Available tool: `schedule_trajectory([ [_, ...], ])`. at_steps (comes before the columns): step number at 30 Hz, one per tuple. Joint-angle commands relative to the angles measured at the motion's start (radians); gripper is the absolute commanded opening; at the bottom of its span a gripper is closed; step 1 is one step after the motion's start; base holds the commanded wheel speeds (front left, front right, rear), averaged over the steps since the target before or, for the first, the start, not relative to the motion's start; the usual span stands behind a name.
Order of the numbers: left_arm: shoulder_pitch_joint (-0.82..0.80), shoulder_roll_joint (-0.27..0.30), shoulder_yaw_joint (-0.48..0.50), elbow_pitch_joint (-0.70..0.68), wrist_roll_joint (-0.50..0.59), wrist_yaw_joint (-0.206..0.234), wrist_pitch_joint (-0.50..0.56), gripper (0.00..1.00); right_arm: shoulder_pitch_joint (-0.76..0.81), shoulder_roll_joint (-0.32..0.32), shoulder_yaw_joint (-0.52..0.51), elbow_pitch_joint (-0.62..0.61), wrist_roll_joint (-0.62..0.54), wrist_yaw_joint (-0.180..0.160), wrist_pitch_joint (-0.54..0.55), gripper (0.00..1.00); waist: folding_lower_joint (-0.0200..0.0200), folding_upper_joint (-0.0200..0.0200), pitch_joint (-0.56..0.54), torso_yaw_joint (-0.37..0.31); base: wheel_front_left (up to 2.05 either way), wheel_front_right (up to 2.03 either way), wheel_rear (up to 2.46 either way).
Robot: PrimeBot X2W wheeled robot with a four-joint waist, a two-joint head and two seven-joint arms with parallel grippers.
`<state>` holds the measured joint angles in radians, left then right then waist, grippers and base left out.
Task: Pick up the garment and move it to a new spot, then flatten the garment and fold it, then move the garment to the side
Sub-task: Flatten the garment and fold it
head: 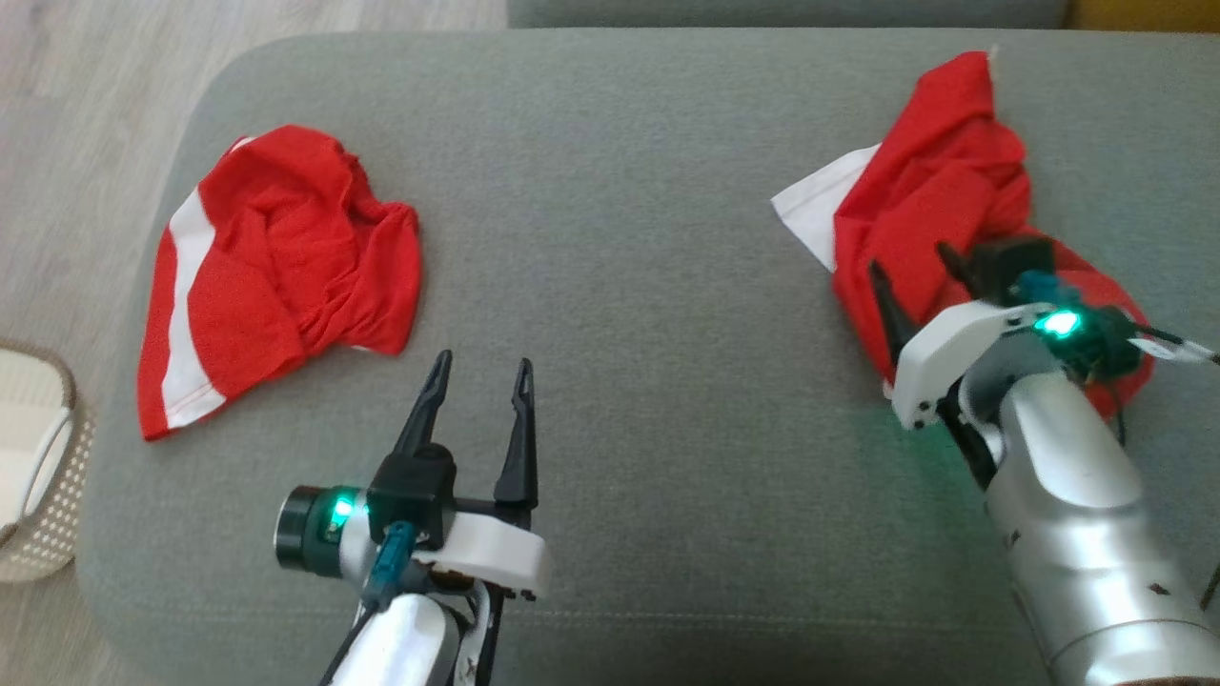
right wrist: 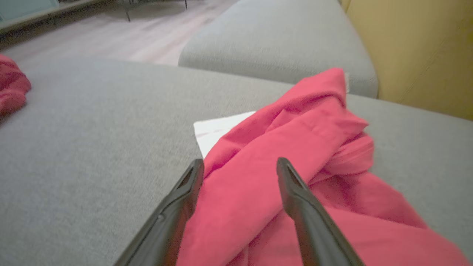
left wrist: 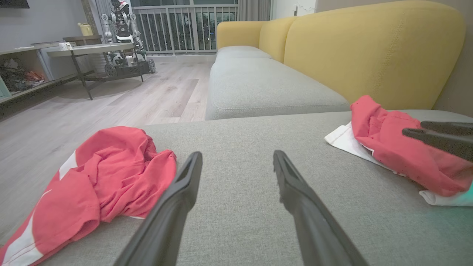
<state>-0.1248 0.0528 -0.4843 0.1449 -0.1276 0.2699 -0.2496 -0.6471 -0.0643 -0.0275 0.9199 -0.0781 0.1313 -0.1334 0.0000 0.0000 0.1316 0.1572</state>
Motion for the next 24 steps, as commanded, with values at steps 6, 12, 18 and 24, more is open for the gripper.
schedule_trajectory([
  [6,-0.026,-0.003,0.047,-0.036,0.0,0.006,-0.012,1.0,0.033,0.014,-0.043,-0.179,0.074,-0.001,-0.043,1.0,0.0,0.0,-0.027,-0.061,0.0,0.0,0.0],
  [12,-0.031,-0.003,0.027,-0.055,-0.007,0.01,-0.012,1.0,0.167,0.014,-0.101,-0.413,0.19,-0.001,-0.002,1.0,0.0,0.0,-0.034,-0.107,0.0,0.0,0.0],
  [18,-0.059,-0.003,0.0,-0.056,-0.001,0.007,-0.012,1.0,0.219,0.014,-0.103,-0.549,0.309,-0.001,0.091,1.0,0.0,0.0,0.01,-0.116,0.0,0.0,0.0],
  [24,-0.089,-0.003,-0.019,-0.045,0.003,0.0,-0.012,1.0,0.127,0.014,-0.137,-0.465,0.478,-0.001,0.174,1.0,0.0,0.0,0.055,-0.083,0.0,0.0,0.0],
])
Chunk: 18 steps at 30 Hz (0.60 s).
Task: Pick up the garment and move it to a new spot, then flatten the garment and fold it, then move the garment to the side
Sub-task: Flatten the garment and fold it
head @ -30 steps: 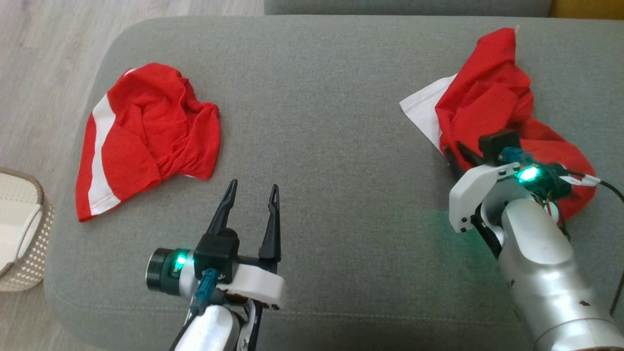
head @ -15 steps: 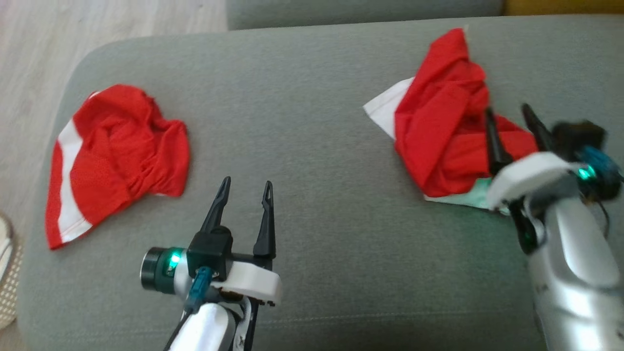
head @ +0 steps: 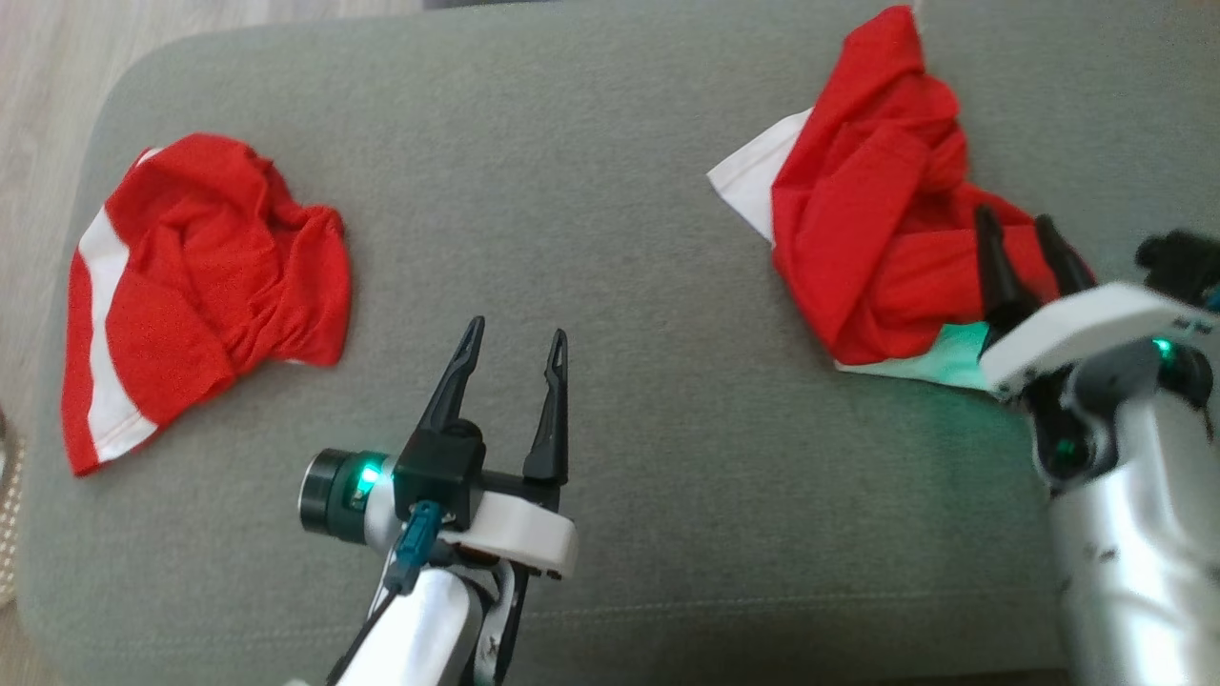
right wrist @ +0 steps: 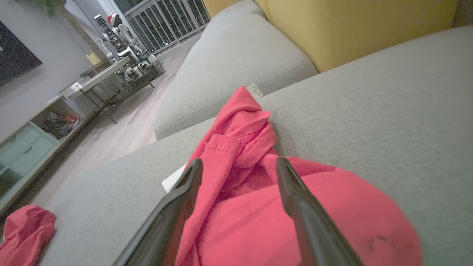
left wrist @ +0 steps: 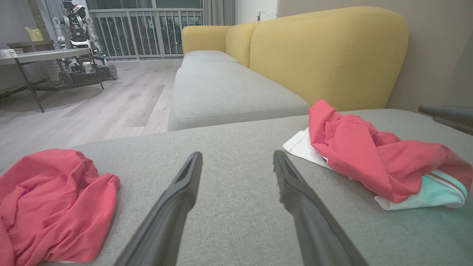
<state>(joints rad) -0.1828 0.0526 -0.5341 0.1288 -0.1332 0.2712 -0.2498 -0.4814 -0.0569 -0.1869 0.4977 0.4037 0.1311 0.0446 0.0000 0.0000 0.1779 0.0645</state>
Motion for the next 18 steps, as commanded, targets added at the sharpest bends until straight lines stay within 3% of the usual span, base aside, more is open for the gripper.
schedule_trajectory([
  [1,-0.035,-0.002,0.029,-0.027,0.009,-0.002,-0.012,1.0,-0.06,0.007,0.011,-0.016,0.016,0.0,0.008,1.0,0.0,0.0,0.015,0.017,0.0,0.0,0.0],
  [9,-0.049,-0.002,0.016,-0.024,0.003,0.005,-0.012,1.0,-0.207,-0.004,-0.071,0.182,0.118,0.0,0.074,1.0,0.0,0.0,0.05,0.075,0.0,0.0,0.0],
  [18,-0.065,-0.002,-0.001,-0.026,-0.003,0.01,-0.012,1.0,-0.298,-0.028,-0.056,0.312,0.149,0.0,0.093,1.0,0.0,0.0,0.086,0.113,0.0,0.0,0.0],
])
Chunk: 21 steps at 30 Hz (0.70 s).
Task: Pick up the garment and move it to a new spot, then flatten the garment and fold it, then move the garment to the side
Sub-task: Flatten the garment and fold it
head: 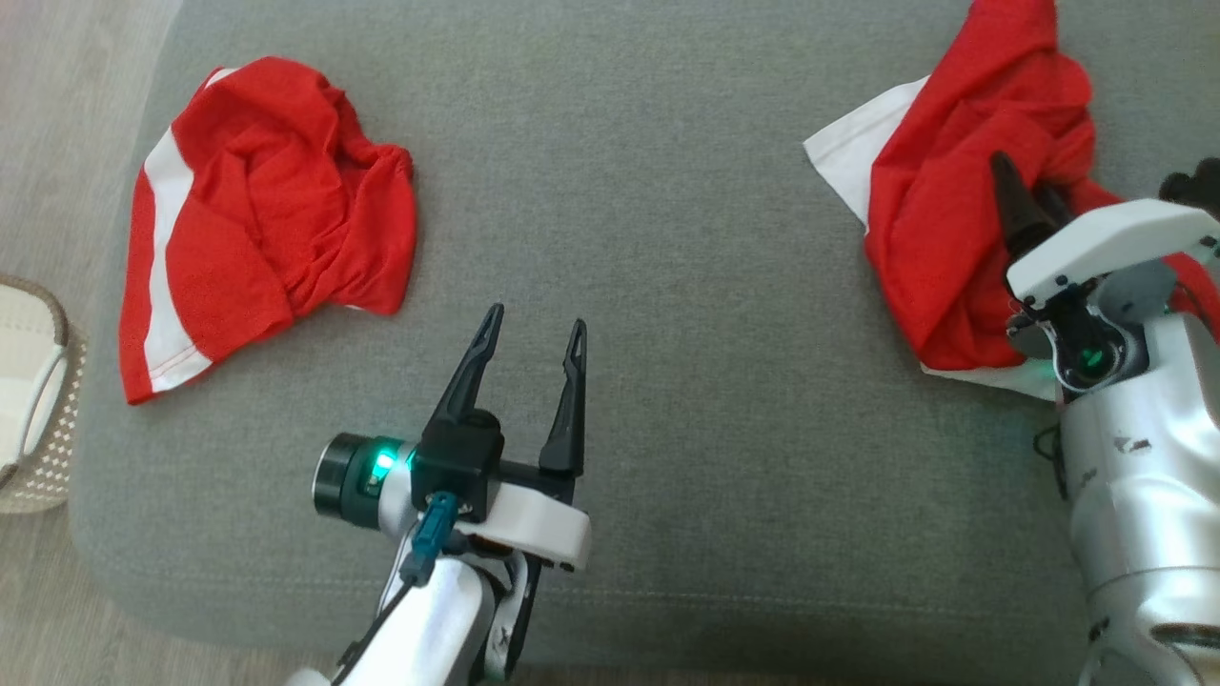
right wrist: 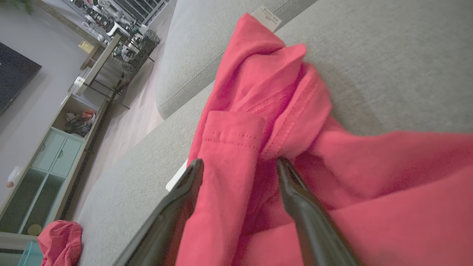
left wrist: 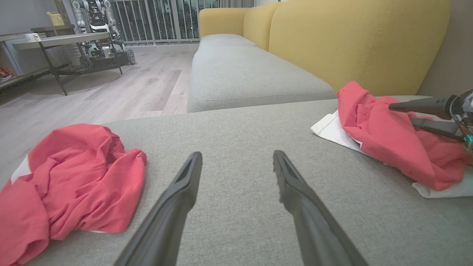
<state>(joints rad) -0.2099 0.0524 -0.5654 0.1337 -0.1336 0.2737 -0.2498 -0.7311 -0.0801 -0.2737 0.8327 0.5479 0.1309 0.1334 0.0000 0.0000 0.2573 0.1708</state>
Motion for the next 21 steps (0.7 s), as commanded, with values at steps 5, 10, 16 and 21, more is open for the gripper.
schedule_trajectory([
  [5,-0.04,-0.002,0.032,-0.023,-0.003,0.012,-0.012,1.0,-0.083,-0.012,0.064,0.001,0.003,0.0,-0.047,0.0,0.0,0.0,0.002,0.006,0.0,0.0,0.0],
  [10,-0.031,-0.002,0.038,-0.015,-0.005,0.011,-0.012,1.0,-0.093,-0.038,0.059,-0.004,-0.022,0.0,-0.122,0.0,0.0,0.0,-0.026,-0.025,0.0,0.0,0.0],
  [16,-0.027,-0.002,0.038,-0.023,-0.01,0.012,-0.012,1.0,-0.114,-0.124,-0.068,0.011,-0.145,0.0,-0.201,0.0,0.0,0.0,-0.06,-0.091,0.0,0.0,0.0],
  [21,-0.04,-0.002,0.029,-0.029,-0.007,0.008,-0.012,1.0,-0.141,-0.207,-0.237,0.025,-0.321,0.0,-0.209,0.0,0.0,0.0,-0.058,-0.138,0.0,0.0,0.0],
])
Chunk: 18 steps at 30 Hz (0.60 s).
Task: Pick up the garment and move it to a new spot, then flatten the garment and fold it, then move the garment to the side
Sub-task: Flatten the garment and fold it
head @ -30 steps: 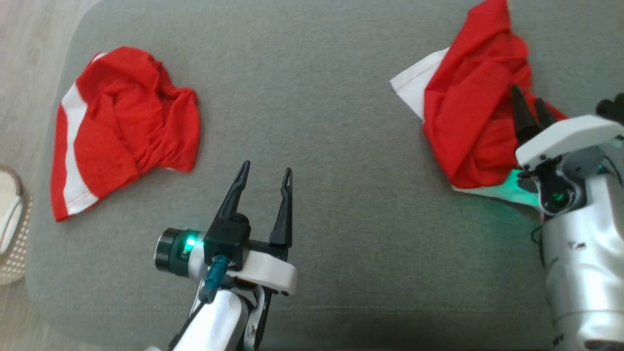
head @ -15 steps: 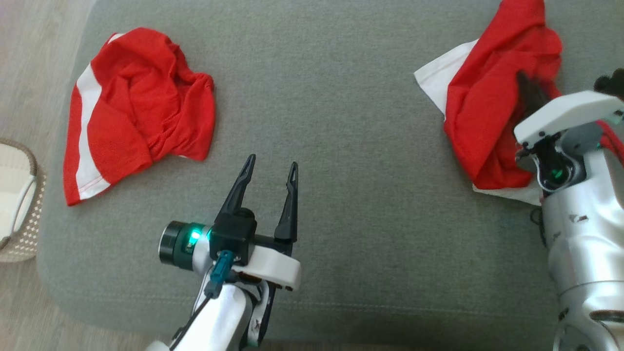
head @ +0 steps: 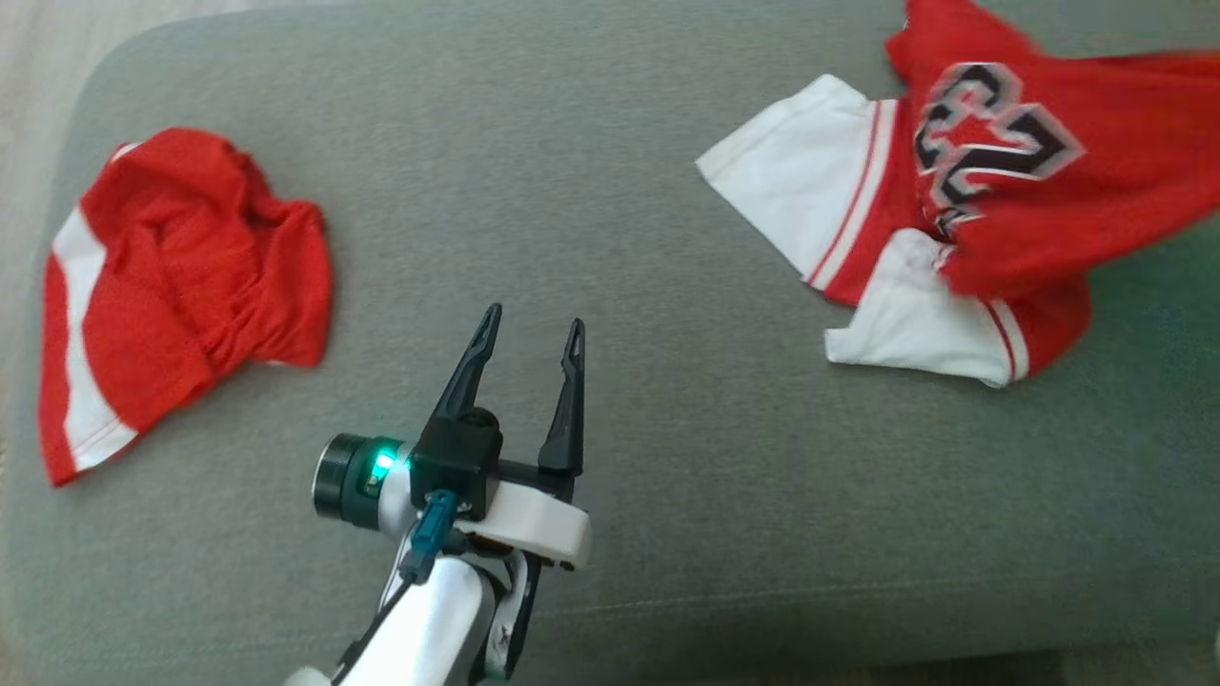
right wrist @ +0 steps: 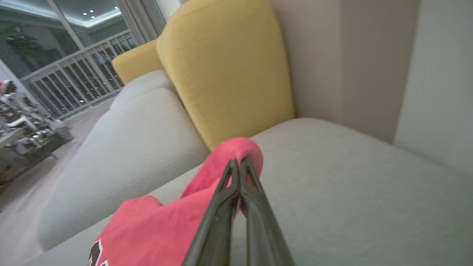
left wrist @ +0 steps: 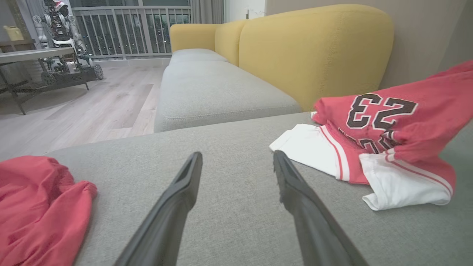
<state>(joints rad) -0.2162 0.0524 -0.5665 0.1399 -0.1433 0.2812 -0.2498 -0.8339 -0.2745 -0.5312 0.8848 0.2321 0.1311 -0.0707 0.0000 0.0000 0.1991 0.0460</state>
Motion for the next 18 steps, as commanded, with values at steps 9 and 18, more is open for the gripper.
schedule_trajectory([
  [9,-0.077,-0.002,0.009,-0.027,0.007,-0.006,-0.012,1.0,-0.028,0.022,-0.305,-0.086,-0.394,0.0,0.048,0.0,0.0,0.0,0.036,-0.065,0.0,0.0,0.0],
  [18,-0.105,-0.002,-0.001,-0.005,0.01,-0.016,-0.012,1.0,-0.077,0.177,-0.279,-0.13,-0.488,0.0,0.025,1.0,0.0,0.0,0.016,-0.122,0.0,0.0,0.0],
])
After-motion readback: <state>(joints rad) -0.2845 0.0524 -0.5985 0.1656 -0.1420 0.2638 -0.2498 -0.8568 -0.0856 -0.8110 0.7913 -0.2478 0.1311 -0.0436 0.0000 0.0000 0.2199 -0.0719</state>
